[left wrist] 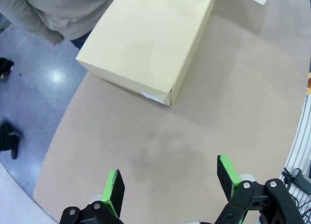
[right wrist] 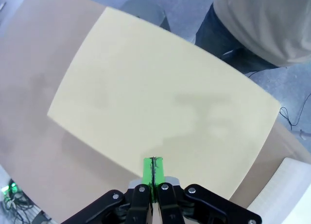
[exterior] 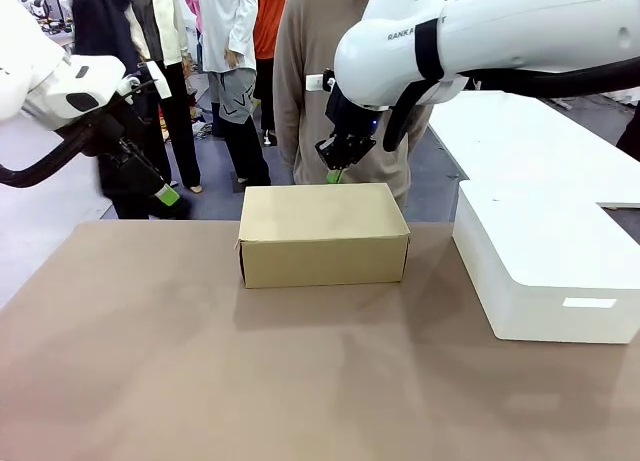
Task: Pack the shoes into the box.
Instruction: Press down on the lid of the Shoes Box.
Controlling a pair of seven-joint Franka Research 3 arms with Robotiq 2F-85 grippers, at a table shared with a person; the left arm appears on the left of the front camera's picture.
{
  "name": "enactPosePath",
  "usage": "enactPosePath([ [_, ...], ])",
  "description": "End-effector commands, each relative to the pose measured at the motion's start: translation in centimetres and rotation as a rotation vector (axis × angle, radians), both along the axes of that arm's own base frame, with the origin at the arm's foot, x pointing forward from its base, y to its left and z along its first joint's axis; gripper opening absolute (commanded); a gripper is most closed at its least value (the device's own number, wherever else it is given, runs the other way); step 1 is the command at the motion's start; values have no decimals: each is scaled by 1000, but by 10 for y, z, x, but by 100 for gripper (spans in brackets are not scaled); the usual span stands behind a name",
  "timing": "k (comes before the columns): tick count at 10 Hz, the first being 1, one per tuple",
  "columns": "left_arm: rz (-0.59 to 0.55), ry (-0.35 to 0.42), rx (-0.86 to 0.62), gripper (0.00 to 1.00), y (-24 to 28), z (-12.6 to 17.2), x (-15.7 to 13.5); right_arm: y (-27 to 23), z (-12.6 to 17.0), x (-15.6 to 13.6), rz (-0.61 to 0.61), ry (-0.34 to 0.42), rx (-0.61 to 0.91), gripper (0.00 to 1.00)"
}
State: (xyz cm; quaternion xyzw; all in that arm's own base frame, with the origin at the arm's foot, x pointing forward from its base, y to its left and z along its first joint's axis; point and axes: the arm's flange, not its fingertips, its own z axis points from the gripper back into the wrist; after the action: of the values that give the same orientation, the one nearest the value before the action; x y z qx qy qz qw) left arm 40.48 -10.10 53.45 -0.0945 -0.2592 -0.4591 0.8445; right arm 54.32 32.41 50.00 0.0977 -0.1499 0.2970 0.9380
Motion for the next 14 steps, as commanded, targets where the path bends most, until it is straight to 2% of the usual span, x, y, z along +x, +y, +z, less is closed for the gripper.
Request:
enactPosePath([
  [1,5,-6,9,100,2,0,-1,-24,3,-33,52,-16,39,0],
  [4,5,-6,9,100,2,0,-1,-48,24,-84,154,-18,83,0],
  [5,5,-6,9,100,2,0,-1,-57,28,-102,166,-19,75,6],
  [9,5,-6,9,100,2,0,-1,-88,28,-174,181,16,21,86],
  [10,5,-6,9,100,2,0,-1,-94,26,-185,172,10,9,100],
  [14,5,-6,9,100,2,0,-1,-108,13,-227,124,-21,-103,100],
])
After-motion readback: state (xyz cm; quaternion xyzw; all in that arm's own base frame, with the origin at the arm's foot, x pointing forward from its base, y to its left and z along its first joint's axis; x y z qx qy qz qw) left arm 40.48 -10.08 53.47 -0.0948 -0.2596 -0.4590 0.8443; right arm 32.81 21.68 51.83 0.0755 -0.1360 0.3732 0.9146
